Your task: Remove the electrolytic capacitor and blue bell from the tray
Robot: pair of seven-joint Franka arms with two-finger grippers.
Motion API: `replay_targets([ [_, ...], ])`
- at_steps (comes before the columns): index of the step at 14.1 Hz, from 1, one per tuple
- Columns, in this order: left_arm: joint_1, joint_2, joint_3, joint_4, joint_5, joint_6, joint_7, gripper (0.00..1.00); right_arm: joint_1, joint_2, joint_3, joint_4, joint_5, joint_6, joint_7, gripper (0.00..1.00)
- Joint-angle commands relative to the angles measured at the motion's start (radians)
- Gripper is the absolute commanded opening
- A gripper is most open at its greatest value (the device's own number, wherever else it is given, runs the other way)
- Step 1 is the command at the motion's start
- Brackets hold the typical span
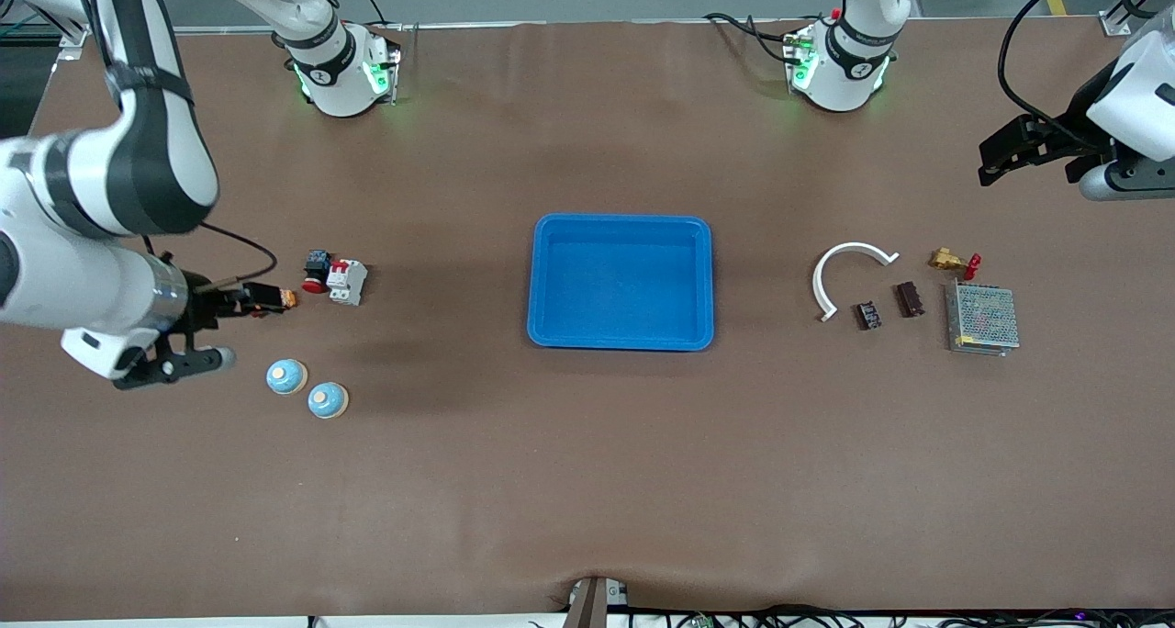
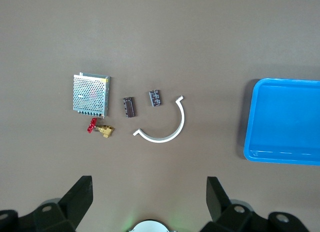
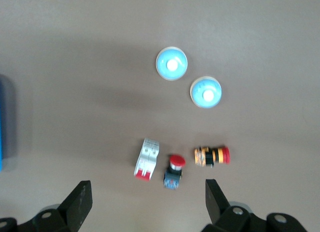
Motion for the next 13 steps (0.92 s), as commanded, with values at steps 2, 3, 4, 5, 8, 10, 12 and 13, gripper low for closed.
replay_targets([
  [2,0.008,-0.027,-0.001,-0.022,-0.015,0.017,0.017,1.0,-0.058,-0.147,0.008,-0.041,-0.003,-0.105,0.02,1.0],
  [3,0.008,-0.027,-0.001,-0.022,-0.015,0.017,0.017,1.0,-0.075,-0.173,0.008,-0.044,-0.003,-0.125,0.02,1.0],
  [4,0.008,-0.027,-0.001,-0.022,-0.015,0.018,0.017,1.0,-0.087,-0.204,0.008,-0.053,-0.003,-0.136,0.017,1.0],
  [5,0.008,-0.027,-0.001,-0.024,-0.015,0.02,0.017,1.0,-0.103,-0.236,0.008,-0.064,-0.003,-0.139,0.014,1.0],
  [8,0.008,-0.027,-0.001,-0.024,-0.015,0.021,0.017,1.0,-0.141,-0.328,0.008,-0.099,-0.013,-0.139,0.014,1.0],
  [10,0.008,-0.027,-0.001,-0.024,-0.014,0.021,0.017,1.0,-0.16,-0.373,0.008,-0.119,-0.013,-0.141,0.014,1.0],
  [12,0.008,-0.026,-0.001,-0.022,-0.015,0.023,0.017,1.0,-0.178,-0.404,0.008,-0.148,-0.013,-0.141,0.014,1.0],
  [13,0.008,-0.026,-0.001,-0.022,-0.015,0.024,0.017,1.0,-0.18,-0.425,0.008,-0.18,-0.013,-0.131,0.014,1.0],
])
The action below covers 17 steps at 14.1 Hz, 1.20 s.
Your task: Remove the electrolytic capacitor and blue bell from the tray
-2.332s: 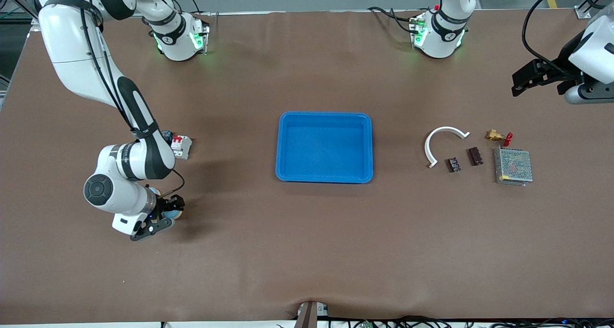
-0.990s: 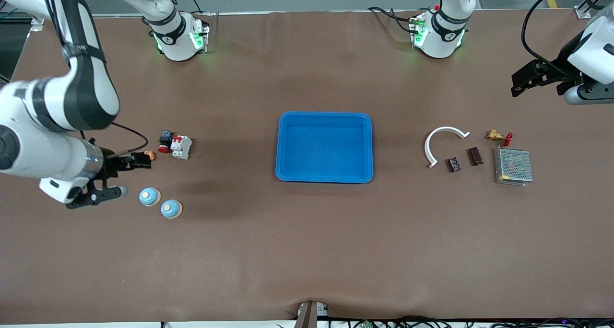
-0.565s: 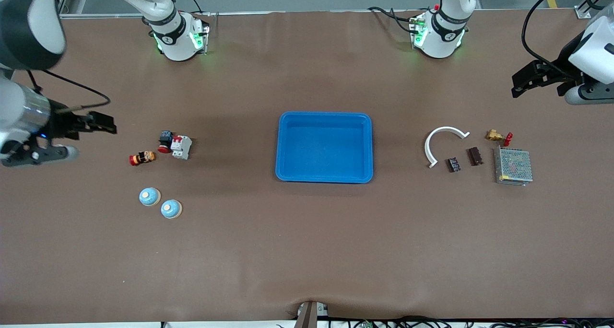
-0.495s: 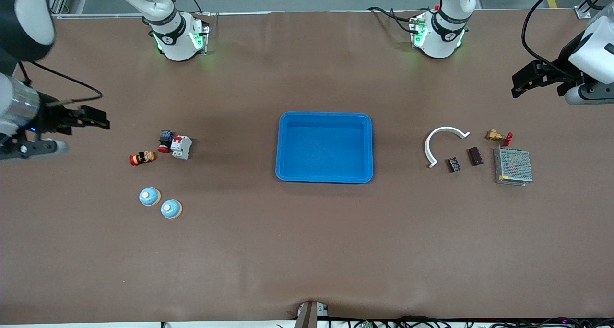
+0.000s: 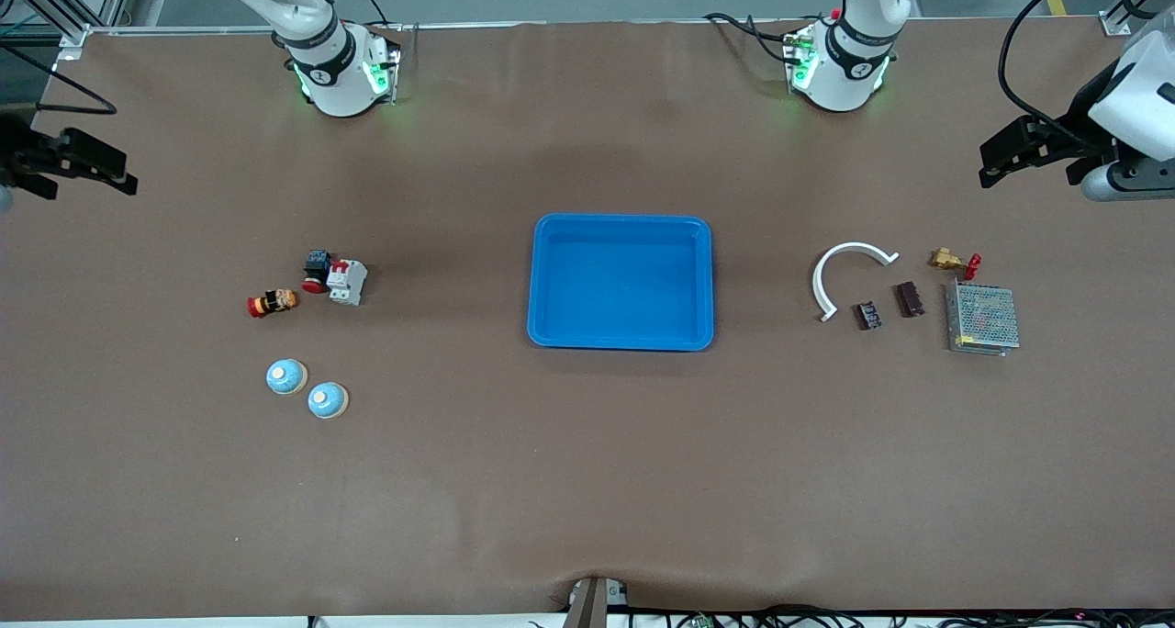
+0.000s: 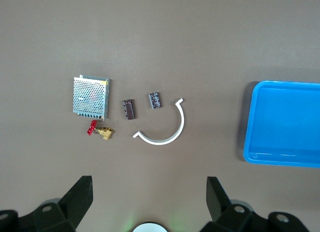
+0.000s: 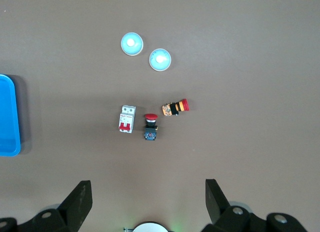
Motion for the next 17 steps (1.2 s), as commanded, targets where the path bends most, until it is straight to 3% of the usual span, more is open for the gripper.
replay_targets([
  [1,0.008,-0.025,-0.002,-0.022,-0.015,0.018,0.017,1.0,-0.02,-0.072,0.014,-0.101,-0.008,0.027,0.006,1.0],
  [17,0.004,0.008,-0.003,0.029,-0.009,0.019,0.0,1.0,-0.022,-0.069,0.014,-0.099,-0.008,0.026,0.006,1.0],
])
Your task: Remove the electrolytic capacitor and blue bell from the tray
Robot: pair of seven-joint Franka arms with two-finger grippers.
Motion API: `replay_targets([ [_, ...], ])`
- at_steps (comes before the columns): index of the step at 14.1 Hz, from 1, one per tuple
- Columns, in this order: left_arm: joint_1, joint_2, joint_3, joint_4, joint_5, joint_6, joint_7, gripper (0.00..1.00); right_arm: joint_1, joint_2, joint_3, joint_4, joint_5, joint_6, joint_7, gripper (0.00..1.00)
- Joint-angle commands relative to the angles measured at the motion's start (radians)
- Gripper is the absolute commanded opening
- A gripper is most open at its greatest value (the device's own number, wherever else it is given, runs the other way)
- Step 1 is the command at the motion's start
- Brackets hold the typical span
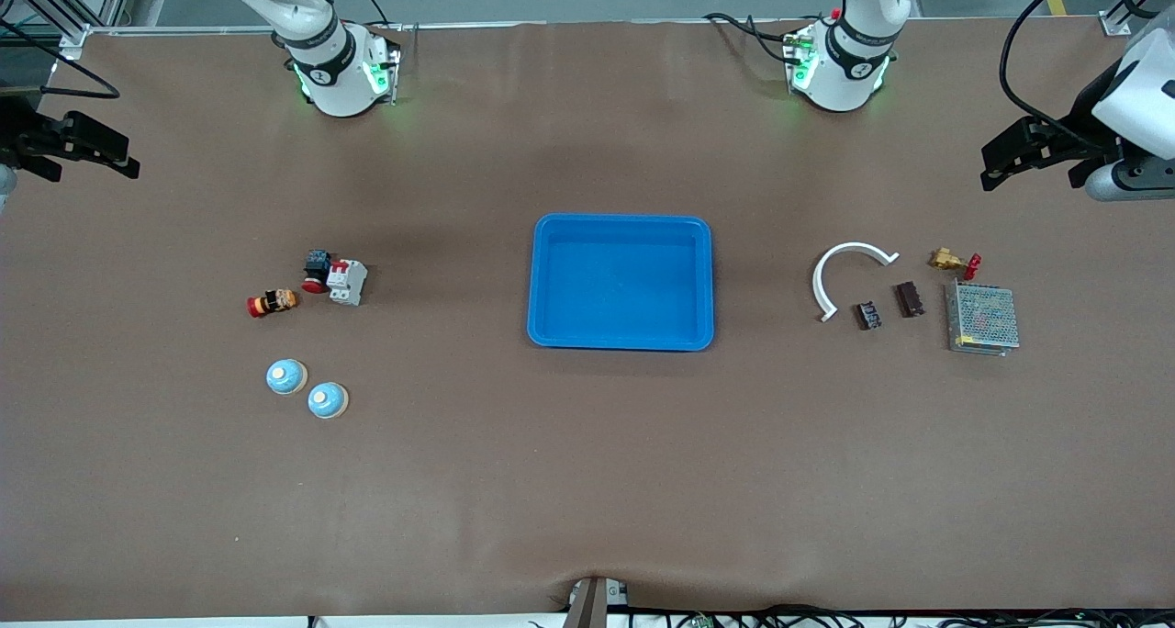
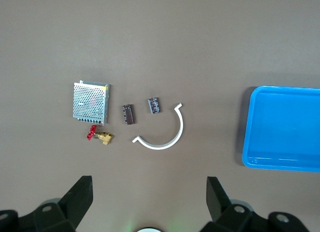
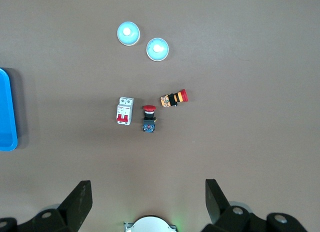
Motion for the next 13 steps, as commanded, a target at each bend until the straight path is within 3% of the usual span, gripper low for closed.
replay_targets([
  [1,0.005,0.008,-0.002,0.022,-0.009,0.002,-0.002,1.0,-0.016,-0.026,0.014,-0.026,-0.008,0.011,0.006,1.0],
  [13,0.005,0.006,-0.004,0.016,-0.01,-0.009,-0.006,1.0,-0.016,-0.022,0.014,-0.026,-0.008,0.011,0.007,1.0],
])
